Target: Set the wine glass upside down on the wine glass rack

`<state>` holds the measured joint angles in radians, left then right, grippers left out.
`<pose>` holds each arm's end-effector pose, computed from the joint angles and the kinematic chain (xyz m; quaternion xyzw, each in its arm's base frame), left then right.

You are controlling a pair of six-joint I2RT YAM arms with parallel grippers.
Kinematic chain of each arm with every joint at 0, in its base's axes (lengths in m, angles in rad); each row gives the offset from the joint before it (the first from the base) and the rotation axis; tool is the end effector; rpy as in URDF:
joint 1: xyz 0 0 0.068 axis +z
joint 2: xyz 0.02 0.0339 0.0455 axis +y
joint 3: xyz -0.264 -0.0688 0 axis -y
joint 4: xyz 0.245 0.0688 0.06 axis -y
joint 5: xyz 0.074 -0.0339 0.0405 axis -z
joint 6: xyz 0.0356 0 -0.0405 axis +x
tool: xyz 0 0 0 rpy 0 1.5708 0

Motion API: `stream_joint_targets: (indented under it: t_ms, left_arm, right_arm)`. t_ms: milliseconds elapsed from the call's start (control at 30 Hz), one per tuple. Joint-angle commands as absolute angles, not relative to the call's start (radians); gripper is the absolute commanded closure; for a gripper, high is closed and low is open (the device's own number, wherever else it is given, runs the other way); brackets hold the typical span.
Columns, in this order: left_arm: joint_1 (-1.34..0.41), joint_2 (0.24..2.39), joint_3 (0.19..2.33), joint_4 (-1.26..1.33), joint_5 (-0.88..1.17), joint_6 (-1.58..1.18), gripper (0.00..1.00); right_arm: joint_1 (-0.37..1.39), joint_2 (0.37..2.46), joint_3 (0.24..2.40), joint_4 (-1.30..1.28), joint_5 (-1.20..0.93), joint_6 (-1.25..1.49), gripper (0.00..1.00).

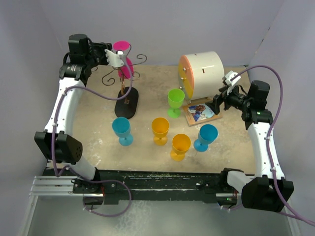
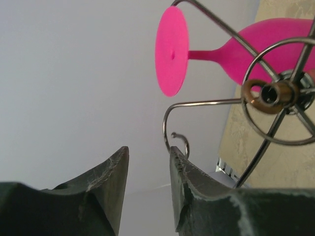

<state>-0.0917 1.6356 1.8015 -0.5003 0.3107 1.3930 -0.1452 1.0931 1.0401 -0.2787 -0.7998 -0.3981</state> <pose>0.3682 -0.0448 0.4412 0.6104 0.5327 0.2465 0.5320 0.2411 -0.0094 0.3627 -0.3188 0.7154 0.1618 0.6003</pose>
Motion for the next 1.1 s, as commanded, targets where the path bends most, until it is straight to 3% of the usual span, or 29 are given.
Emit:
stream_joint_targets:
  t_ms: [0, 167, 300, 400, 467, 767, 1067]
  left_arm:
    - [-0.062, 1.545, 1.800, -0.484, 0.359, 1.304, 0.54]
    - [-0.028, 1.442, 1.696, -0.366, 0.386, 1.031, 0.37]
    - [-0.014, 1.386, 1.662, -0.356, 0.371, 0.809, 0.29]
    - [-0.012, 1.340, 1.631, -0.347, 0.325, 0.681, 0.12]
    - [-0.012, 1.314, 1.629, -0.363, 0.293, 0.614, 0.07]
    - [-0.014, 1.248, 1.632, -0.490, 0.233, 0.406, 0.01]
    - [-0.014, 1.200, 1.578, -0.508, 0.233, 0.353, 0.01]
  right_arm:
    - [-0.150, 1.095, 1.042, -0.246, -0.795, -0.415, 0.00]
    - [-0.151, 1.095, 1.050, -0.252, -0.764, -0.422, 0.00]
    - [-0.150, 1.102, 1.075, -0.279, -0.728, -0.424, 0.00]
    - [-0.150, 1.128, 1.134, -0.396, -0.702, -0.473, 0.00]
    - [-0.149, 1.141, 1.182, -0.496, -0.675, -0.520, 0.00]
    - [-0.081, 1.189, 1.324, -1.057, -0.608, -0.858, 0.08]
    - [-0.011, 1.186, 1.230, -1.080, -0.510, -0.874, 0.21]
